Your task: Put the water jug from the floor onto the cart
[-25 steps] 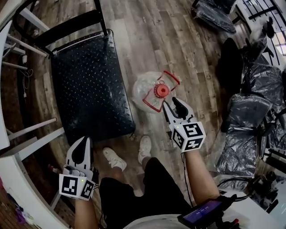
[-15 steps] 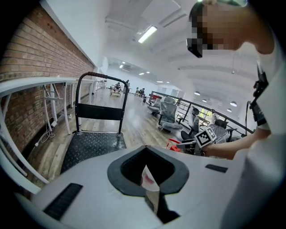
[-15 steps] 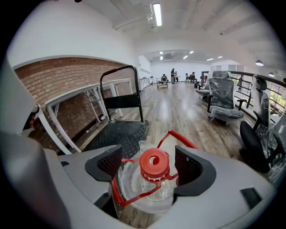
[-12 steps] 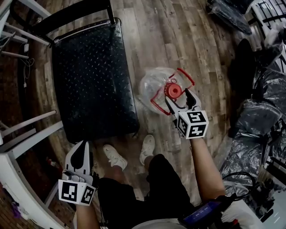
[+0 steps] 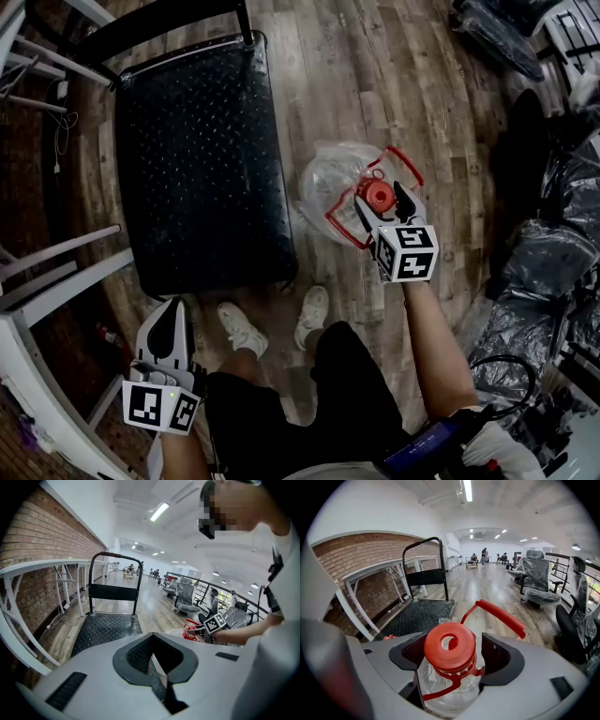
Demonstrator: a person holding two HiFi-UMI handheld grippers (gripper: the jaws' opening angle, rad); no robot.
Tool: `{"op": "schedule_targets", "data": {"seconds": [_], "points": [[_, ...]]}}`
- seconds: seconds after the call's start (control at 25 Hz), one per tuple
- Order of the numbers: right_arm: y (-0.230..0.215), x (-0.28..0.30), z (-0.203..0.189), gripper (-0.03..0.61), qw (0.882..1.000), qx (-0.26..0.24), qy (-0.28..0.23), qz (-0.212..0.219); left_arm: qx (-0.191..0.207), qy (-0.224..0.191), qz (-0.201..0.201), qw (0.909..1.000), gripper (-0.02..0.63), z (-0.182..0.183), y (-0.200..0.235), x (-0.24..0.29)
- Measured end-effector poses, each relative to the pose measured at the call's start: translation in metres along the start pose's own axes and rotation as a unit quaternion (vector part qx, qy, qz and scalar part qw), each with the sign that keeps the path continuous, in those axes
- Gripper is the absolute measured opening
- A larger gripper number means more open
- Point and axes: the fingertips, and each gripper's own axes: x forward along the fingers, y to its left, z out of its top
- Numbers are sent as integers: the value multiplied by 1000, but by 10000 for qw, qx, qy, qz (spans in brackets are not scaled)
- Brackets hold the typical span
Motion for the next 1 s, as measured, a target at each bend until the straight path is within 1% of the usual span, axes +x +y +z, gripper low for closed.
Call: {"op": "schedule_targets", "data": {"seconds": [0.16, 0.24, 0.48, 0.64, 0.8, 1.0], "points": [[2, 2, -1, 352, 10000, 30, -44, 9, -8, -8, 34, 10000, 0, 1, 0, -2], [4, 1, -1, 319, 10000, -1, -82, -39, -6, -10, 40, 10000, 0, 1, 1, -3], [4, -3, -7, 313, 9998, 6, -42, -173, 7, -24, 32, 10000, 0, 2, -1, -6], [3, -30, -6, 313, 9996, 86, -93, -266, 70, -99, 9, 9999, -2, 16, -1, -16], [3, -70, 22, 313, 9987, 221, -248, -387, 106, -290, -7, 9995, -1, 44, 0, -30], [8, -134, 76, 313, 9976, 289, -376, -511, 126, -544, -144, 9983, -2, 88, -9, -57]]}}
